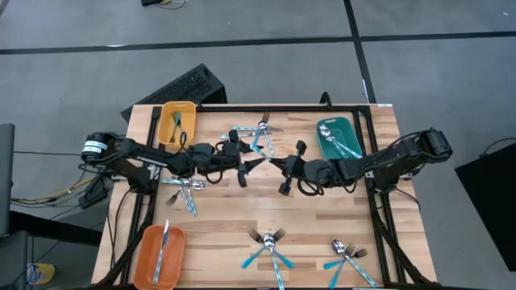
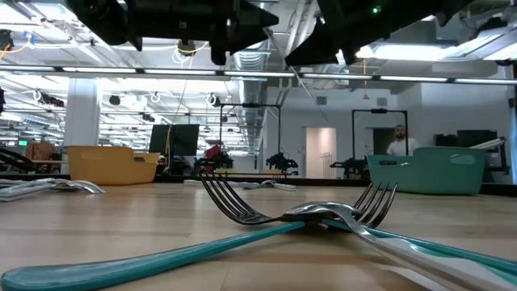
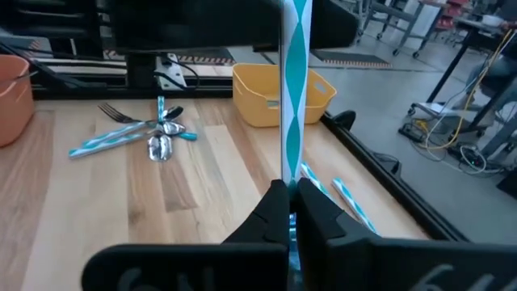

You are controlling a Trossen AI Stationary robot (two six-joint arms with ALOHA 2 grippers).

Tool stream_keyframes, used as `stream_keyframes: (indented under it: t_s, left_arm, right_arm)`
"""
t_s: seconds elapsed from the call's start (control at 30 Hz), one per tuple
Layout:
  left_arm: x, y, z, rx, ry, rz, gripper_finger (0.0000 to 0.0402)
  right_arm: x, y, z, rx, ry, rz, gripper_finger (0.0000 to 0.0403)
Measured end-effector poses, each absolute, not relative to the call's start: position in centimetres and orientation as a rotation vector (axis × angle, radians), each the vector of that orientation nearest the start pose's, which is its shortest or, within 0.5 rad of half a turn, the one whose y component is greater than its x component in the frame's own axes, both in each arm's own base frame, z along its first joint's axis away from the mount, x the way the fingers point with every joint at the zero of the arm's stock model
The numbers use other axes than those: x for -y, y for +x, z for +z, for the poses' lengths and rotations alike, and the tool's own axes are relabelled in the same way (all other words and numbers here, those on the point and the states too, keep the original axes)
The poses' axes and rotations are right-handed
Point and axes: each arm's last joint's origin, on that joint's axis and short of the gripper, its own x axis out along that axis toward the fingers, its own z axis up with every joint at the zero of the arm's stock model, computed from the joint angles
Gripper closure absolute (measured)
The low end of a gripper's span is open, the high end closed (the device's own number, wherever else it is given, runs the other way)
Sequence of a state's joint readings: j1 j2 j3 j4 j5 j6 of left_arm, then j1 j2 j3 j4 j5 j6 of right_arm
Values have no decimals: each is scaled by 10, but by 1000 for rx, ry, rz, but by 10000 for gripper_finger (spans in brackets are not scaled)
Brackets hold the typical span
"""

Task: Sort silverware by color (type)
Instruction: Put the white-blue table knife into the orange bin

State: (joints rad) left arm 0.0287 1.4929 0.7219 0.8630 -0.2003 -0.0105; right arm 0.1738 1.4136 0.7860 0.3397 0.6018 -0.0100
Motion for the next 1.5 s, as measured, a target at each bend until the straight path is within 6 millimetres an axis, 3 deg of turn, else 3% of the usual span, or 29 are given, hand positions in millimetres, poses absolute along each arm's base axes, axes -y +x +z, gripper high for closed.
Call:
stream_keyframes:
  t_s: [0.2,0.37,0.47,0.57,0.83,0.97,1.07,1.23,1.33,1.5]
  left_arm:
    - [-20,309,247,39,-28,244,372]
    - [-25,291,250,-147,6,390,372]
    - [-28,270,265,-263,7,552,372]
    - [-23,250,280,-355,-48,603,372]
    - [13,194,318,-793,-415,489,372]
    - [35,177,336,-946,-591,401,370]
    - [57,172,330,-1008,-659,359,360]
    - [101,160,298,-1211,-750,349,360]
    - [121,151,288,-1296,-766,348,363]
    - [133,142,291,-1256,-761,363,361]
  right_arm:
    - [-35,299,243,-270,-137,-423,365]
    - [-30,299,242,-274,-73,-448,313]
    - [-29,296,235,-339,-65,-455,286]
    - [-27,293,227,-413,-43,-472,267]
    - [-16,288,218,-505,-7,-529,254]
    - [-14,290,219,-487,49,-517,257]
    - [-14,290,218,-479,102,-511,257]
    - [-20,289,218,-469,141,-500,257]
    - [-24,288,220,-465,155,-483,257]
    - [-31,287,222,-462,178,-438,257]
